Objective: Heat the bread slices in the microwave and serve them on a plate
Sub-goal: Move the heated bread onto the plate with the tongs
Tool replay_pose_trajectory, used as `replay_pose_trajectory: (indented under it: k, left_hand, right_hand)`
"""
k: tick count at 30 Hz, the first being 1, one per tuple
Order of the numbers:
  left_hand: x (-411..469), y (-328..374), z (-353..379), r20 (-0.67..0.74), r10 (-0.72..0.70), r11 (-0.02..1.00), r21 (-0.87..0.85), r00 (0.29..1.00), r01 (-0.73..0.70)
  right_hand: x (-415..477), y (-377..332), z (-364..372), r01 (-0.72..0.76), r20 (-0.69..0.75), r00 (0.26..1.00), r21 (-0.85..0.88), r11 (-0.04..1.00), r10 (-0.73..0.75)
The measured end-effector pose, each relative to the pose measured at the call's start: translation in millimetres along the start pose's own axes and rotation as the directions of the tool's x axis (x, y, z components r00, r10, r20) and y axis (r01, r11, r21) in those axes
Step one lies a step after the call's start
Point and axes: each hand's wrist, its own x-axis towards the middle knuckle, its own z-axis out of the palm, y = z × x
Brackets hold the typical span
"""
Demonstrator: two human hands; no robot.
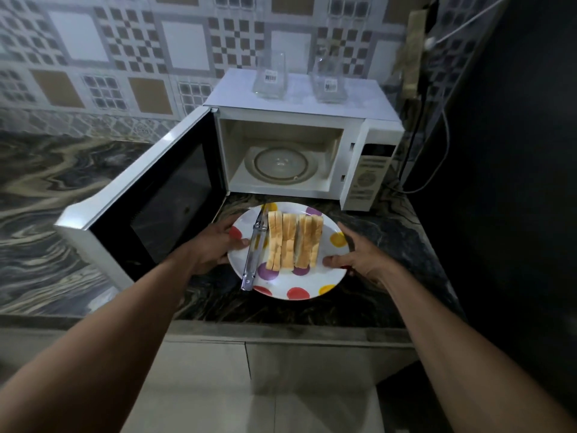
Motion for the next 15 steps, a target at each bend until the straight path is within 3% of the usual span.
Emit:
replay_pose_trajectory:
  k: [5,15]
  left_hand:
    - [-28.3,10.5,0.3,0.044,0.040,0.999,0.011,0.998,-0.041]
    - [-75.4,17.5,-9.7,0.120,0.095,0.993,-0.078,0.988,-0.086]
  right_hand:
    - [-38.4,-16.0,8.3,0.013,-0.026,1.000,0.047,0.999,-0.012]
    - [-85.5,-27.7,20.8,0.187,0.060,0.977,0.224,0.956,-0.205]
